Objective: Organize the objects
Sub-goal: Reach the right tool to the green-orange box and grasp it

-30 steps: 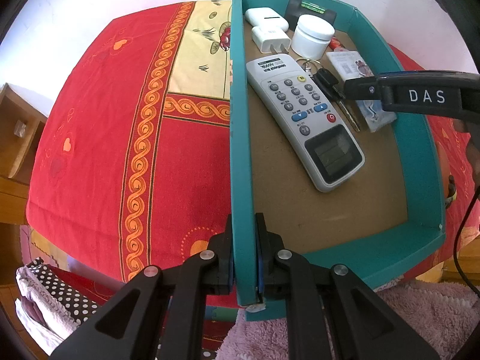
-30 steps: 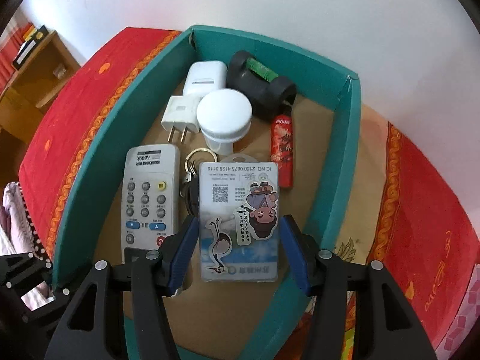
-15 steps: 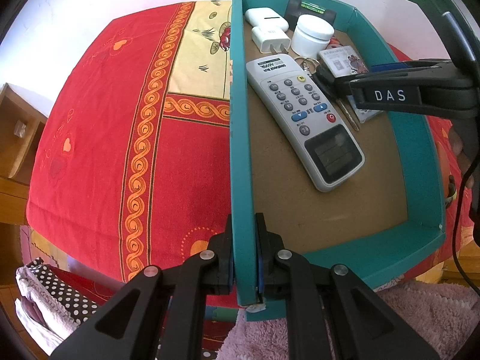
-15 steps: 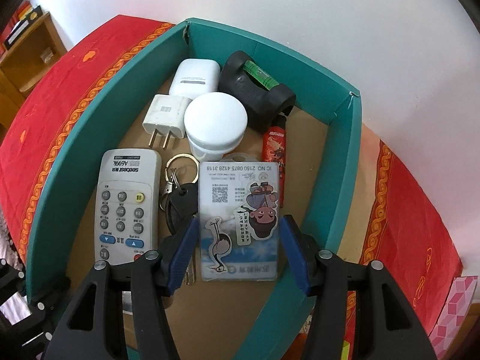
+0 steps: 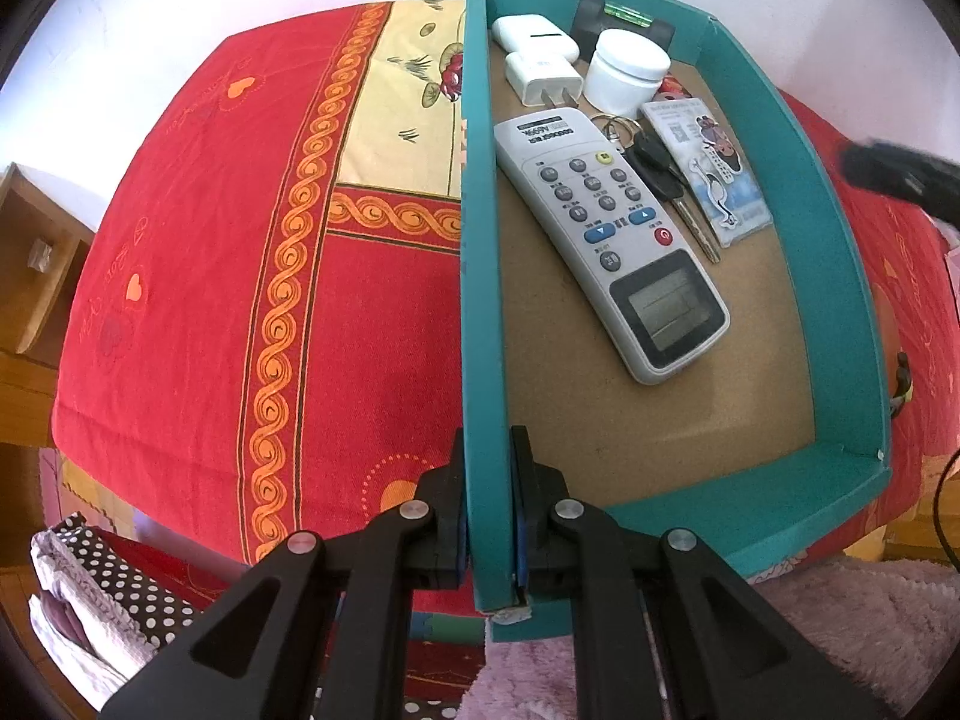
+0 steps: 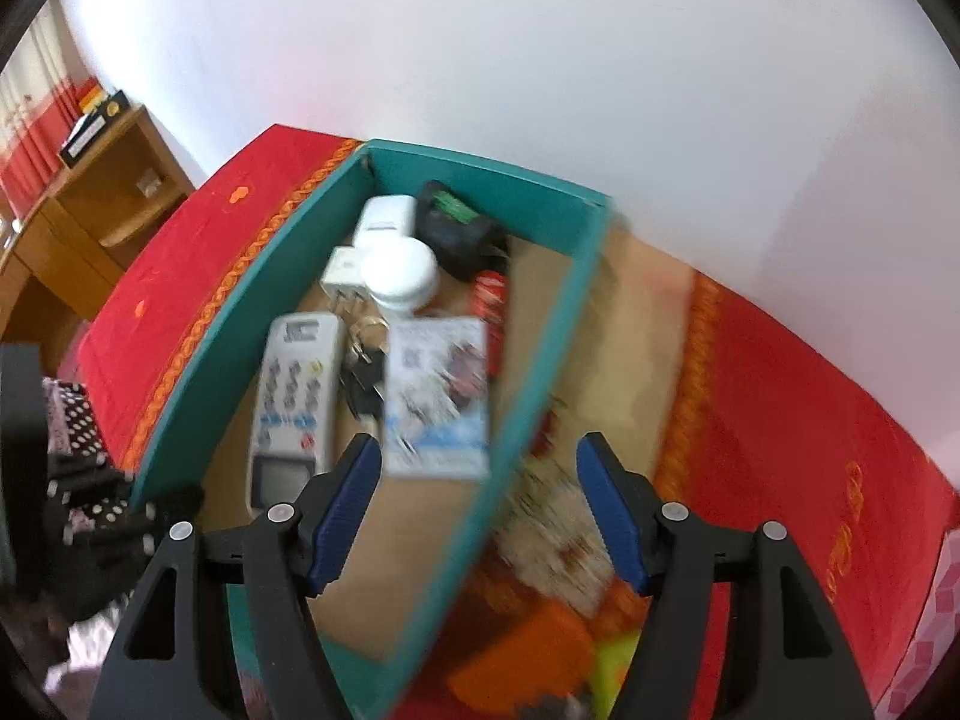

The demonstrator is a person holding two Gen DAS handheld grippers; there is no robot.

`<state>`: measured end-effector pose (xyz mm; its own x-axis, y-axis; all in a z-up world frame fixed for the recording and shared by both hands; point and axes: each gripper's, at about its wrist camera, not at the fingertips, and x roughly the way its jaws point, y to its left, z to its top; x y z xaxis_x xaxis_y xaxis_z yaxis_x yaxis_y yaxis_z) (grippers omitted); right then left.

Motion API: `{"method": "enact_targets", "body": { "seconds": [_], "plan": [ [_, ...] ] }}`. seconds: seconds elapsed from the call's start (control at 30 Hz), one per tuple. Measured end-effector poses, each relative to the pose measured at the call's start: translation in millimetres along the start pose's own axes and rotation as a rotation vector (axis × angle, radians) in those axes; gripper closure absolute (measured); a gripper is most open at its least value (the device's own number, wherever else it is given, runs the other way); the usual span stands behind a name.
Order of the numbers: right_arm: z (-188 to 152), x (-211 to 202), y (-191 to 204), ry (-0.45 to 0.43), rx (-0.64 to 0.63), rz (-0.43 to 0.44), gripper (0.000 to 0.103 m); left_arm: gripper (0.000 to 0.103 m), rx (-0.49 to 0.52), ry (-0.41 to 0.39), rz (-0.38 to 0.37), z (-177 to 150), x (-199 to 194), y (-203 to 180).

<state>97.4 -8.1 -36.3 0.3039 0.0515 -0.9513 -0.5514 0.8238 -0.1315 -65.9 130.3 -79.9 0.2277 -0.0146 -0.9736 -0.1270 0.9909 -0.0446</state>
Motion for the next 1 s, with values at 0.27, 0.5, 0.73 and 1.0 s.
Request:
{"method": "enact_targets", "body": {
  "seconds": [0.27,0.5,0.73,1.0],
  "plan": [
    [-65.2,-21.8,-51.8,0.025,0.061,0.008,0.029,0.094,-0.021,0.000,0.039,3.0,1.0,-7.0],
    [-105.9,-22.6,-71.6,0.039,0.086,0.027,0.025,0.093,-0.031,0.001,0.060,3.0,1.4,-13.9],
    [-131.4,-30.0,-67.4,0.057,0.105,0.027,0.024,0.093,-0.009,0.011,0.062,7.6,-0.4,-19.1],
    [-149.4,-22.0,-61.0,0.127,0.061,-0.081,0.055,0.093,0.017,0.008,0.047,14.2,-4.2,-24.3]
  ]
}}
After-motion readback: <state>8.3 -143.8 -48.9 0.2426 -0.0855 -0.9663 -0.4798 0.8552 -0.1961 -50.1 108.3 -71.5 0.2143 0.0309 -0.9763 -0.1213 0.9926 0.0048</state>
